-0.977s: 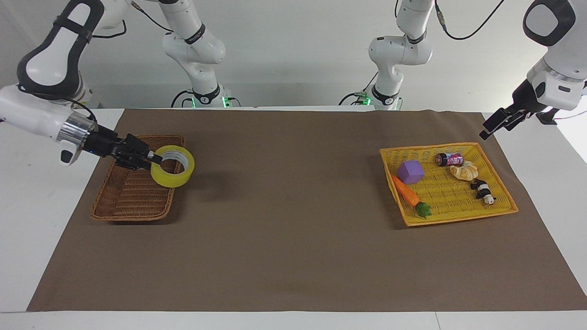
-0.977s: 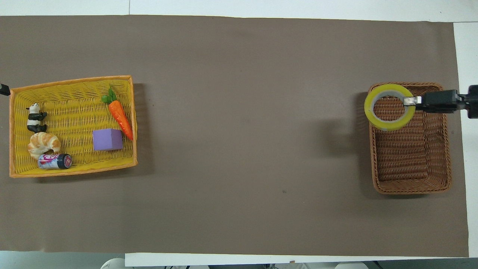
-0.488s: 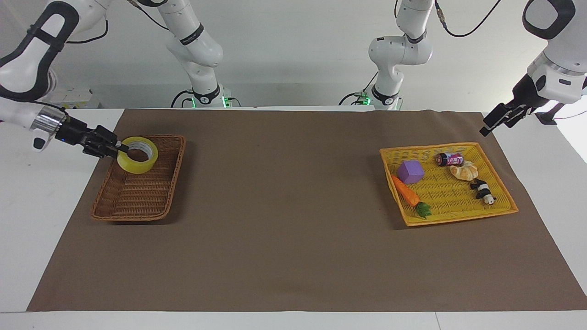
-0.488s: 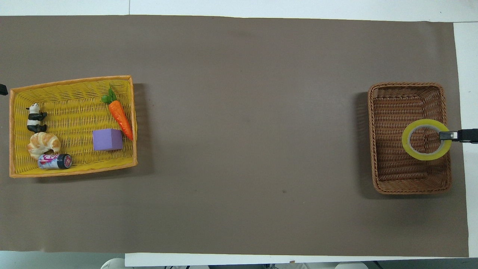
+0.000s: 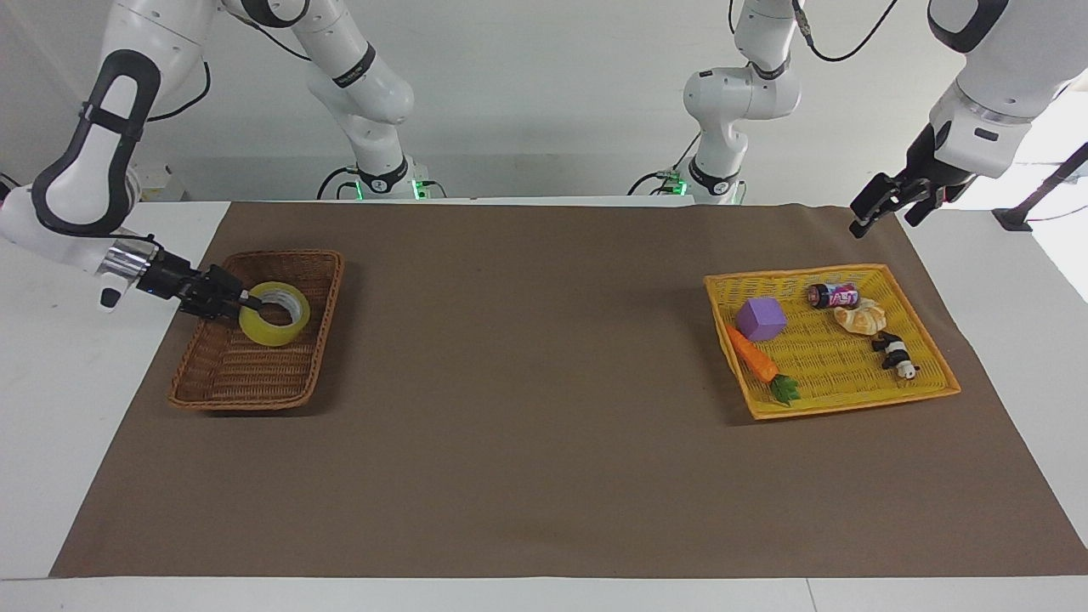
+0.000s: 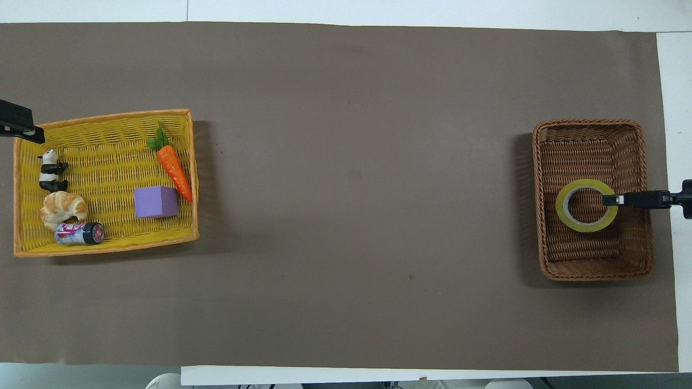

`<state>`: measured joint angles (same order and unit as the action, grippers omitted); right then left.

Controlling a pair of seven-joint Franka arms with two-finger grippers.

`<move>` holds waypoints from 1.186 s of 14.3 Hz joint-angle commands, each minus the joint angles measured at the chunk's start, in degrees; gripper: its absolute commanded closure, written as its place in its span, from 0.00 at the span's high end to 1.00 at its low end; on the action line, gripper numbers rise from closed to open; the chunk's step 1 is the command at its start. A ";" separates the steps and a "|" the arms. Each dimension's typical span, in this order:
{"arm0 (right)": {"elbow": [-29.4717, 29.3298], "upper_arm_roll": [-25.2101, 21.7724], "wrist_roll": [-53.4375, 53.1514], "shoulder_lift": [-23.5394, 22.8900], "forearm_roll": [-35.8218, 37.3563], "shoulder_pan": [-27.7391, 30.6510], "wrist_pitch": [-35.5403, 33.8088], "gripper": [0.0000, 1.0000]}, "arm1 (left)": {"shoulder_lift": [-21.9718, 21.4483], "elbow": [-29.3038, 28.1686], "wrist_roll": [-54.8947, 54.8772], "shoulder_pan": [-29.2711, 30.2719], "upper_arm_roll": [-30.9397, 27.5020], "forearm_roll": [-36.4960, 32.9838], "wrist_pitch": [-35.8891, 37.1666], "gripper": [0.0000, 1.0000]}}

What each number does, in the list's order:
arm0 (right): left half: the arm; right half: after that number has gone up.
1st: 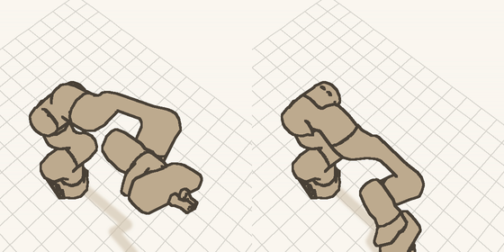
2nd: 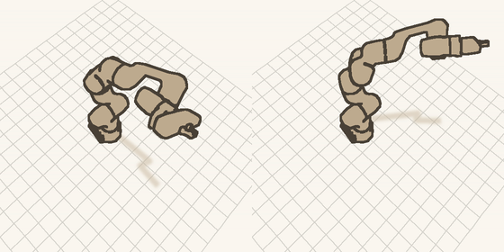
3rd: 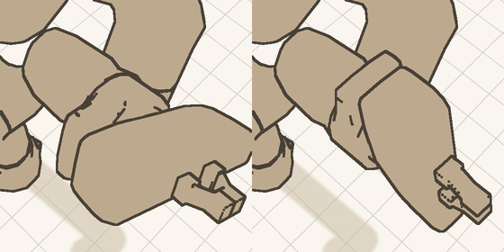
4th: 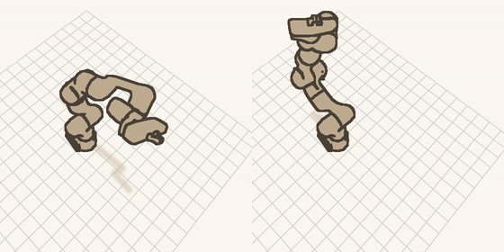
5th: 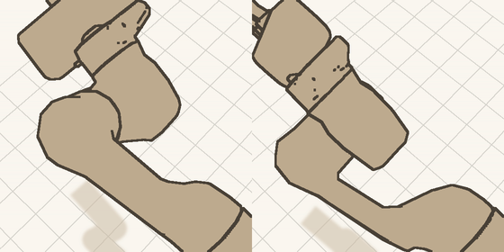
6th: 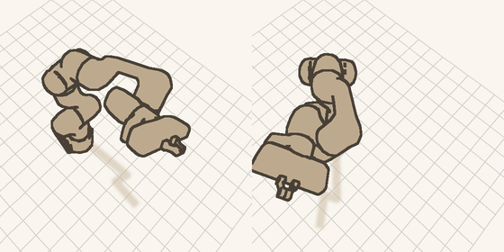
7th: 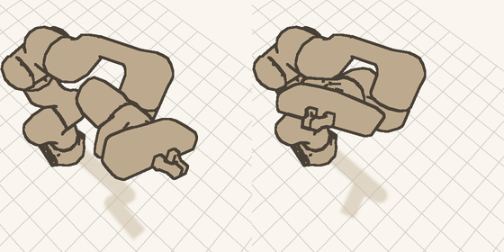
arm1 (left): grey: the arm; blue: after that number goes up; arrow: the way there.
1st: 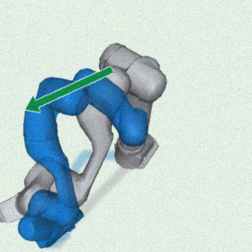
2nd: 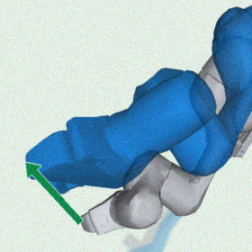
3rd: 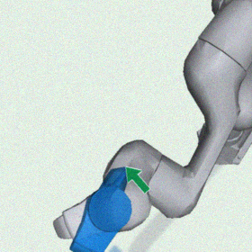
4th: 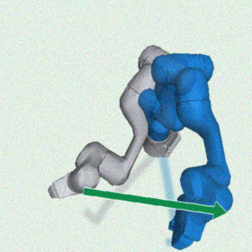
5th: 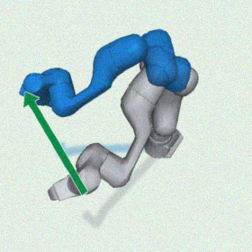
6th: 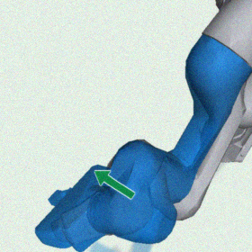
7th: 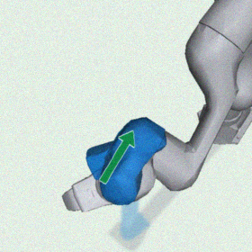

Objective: Move tape to another basket

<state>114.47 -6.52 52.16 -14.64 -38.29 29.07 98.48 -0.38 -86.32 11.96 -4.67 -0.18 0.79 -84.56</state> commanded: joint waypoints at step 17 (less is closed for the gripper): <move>-8.92 1.07 -26.63 18.23 31.32 -16.13 -1.35 1.00 | -0.14 -2.19 -0.27 2.03 1.67 -0.96 -0.61 1.00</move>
<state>105.14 -5.71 33.50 0.37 -11.36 15.90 99.01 0.29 -87.42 11.94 -3.46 0.76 0.67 -84.57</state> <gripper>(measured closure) 0.000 0.000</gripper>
